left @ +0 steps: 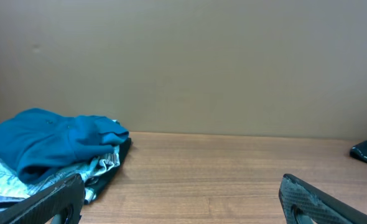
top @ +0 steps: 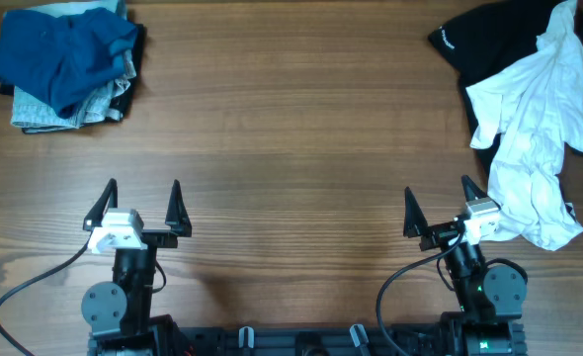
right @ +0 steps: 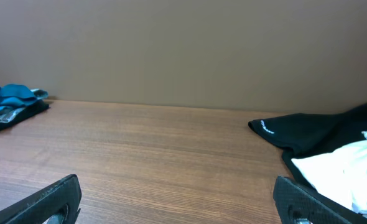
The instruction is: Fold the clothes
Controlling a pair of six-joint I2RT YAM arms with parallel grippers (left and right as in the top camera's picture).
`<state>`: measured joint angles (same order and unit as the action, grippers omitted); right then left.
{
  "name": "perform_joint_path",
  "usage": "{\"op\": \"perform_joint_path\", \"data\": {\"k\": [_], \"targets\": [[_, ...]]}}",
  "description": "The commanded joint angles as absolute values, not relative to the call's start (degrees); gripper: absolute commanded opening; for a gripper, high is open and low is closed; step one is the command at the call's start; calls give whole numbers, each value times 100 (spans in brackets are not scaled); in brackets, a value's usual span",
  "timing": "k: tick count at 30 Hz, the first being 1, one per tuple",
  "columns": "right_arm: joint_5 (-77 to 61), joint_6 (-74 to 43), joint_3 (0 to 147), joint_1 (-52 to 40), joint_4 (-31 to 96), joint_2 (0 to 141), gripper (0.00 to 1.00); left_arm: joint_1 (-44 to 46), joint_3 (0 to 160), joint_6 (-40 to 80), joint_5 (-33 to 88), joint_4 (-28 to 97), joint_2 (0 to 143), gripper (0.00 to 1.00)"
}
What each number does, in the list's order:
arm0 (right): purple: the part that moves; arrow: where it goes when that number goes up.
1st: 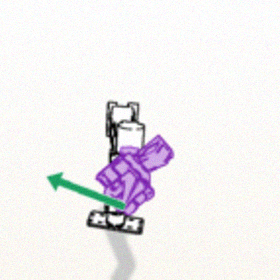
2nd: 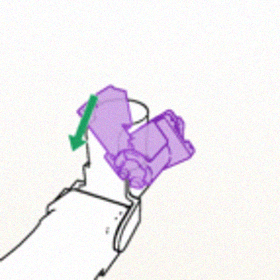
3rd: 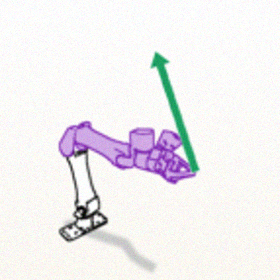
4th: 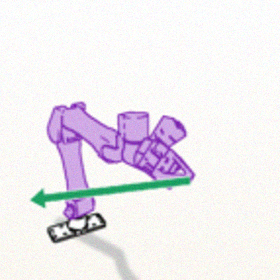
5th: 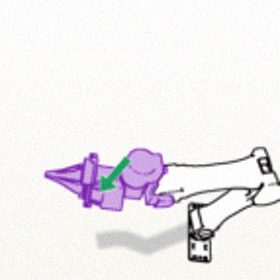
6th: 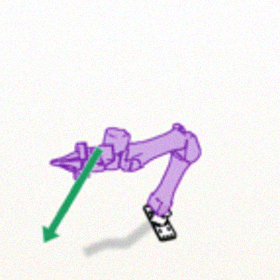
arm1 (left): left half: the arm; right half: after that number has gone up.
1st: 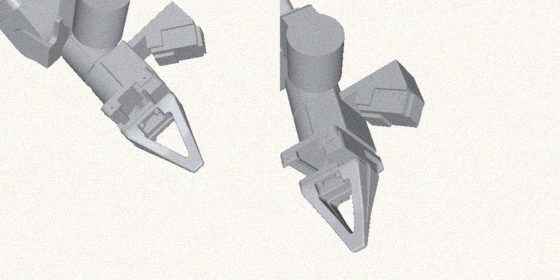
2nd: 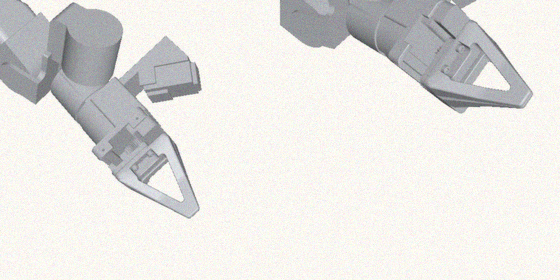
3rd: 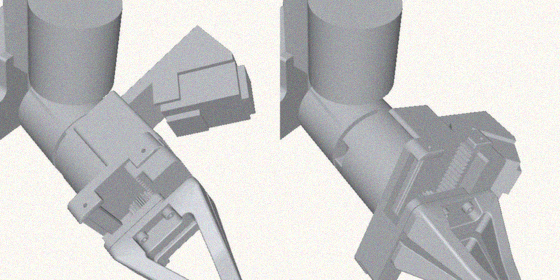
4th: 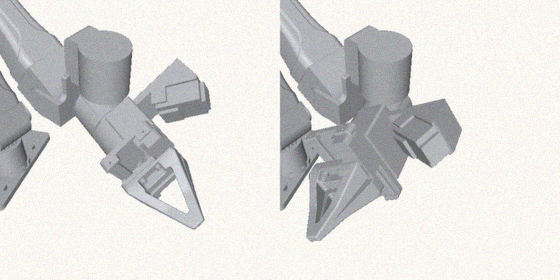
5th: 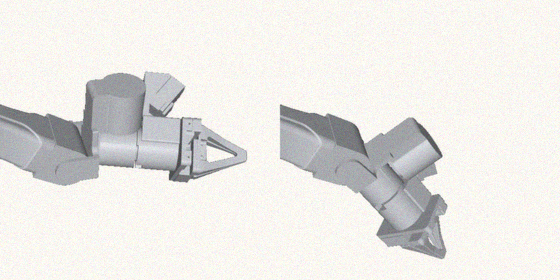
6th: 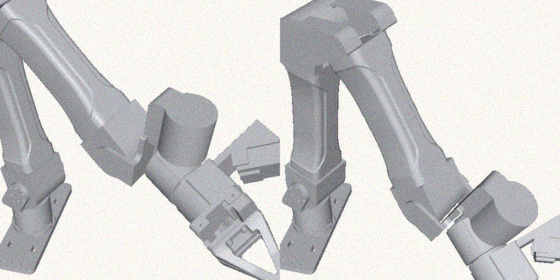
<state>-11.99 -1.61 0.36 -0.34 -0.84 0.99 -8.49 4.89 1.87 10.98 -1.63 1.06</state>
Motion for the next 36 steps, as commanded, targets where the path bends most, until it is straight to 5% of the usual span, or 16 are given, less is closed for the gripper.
{"op": "perform_joint_path", "data": {"k": [1,36], "targets": [[-1293,-110,30,-58,-102,54,100,-810,405,266,1087,-196,16,100],[-1293,-106,30,-58,-102,54,100,-810,32,478,1085,344,38,100]]}}
